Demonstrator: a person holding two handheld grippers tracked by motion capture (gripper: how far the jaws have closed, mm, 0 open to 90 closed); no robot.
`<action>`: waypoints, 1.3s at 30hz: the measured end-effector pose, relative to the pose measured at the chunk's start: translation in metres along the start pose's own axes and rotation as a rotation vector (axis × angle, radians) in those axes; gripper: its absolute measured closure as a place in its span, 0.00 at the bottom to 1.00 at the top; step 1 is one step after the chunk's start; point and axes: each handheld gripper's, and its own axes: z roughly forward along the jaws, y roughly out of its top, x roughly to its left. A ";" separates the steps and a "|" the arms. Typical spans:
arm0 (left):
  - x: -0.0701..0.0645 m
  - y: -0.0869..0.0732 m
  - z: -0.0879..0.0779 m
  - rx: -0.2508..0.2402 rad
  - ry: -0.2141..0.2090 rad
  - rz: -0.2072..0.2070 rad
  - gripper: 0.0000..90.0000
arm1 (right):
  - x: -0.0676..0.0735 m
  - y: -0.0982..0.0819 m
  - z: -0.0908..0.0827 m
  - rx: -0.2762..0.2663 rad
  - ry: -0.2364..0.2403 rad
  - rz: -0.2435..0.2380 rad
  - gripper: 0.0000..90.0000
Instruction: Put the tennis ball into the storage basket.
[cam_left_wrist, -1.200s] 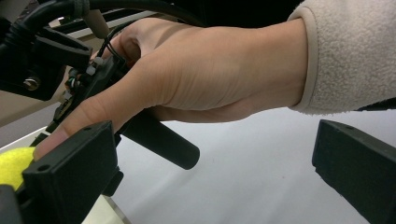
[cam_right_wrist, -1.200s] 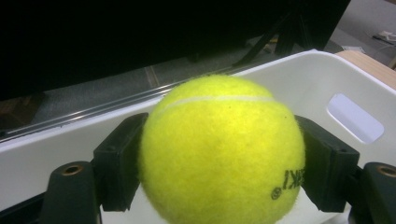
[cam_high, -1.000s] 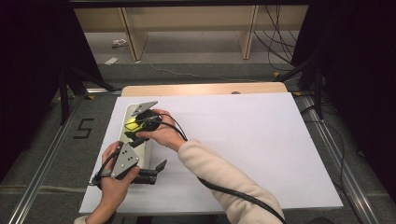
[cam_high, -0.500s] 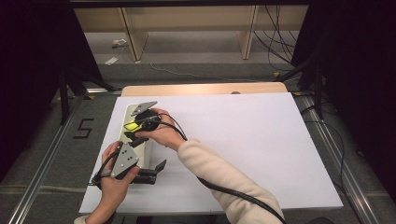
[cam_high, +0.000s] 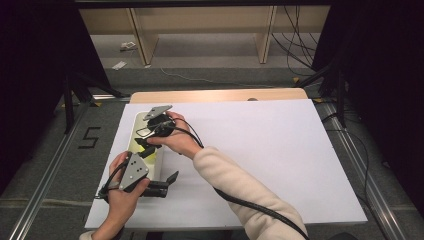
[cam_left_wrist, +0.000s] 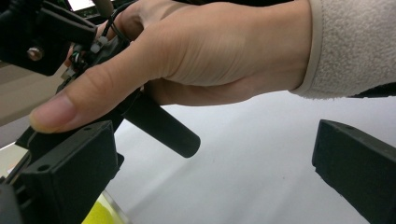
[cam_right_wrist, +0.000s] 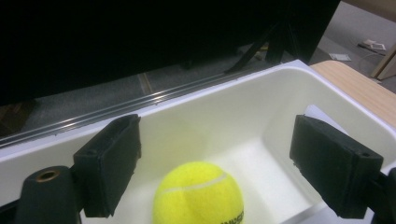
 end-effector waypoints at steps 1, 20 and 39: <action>0.000 0.000 0.000 0.000 0.000 0.000 0.00 | -0.001 0.000 -0.002 0.002 -0.001 0.003 0.19; 0.000 0.000 0.000 0.001 0.002 0.001 0.00 | -0.015 -0.009 -0.033 -0.038 -0.044 0.049 0.21; 0.000 0.000 0.000 0.001 0.004 0.001 0.00 | -0.028 -0.024 -0.071 -0.045 -0.084 0.057 0.21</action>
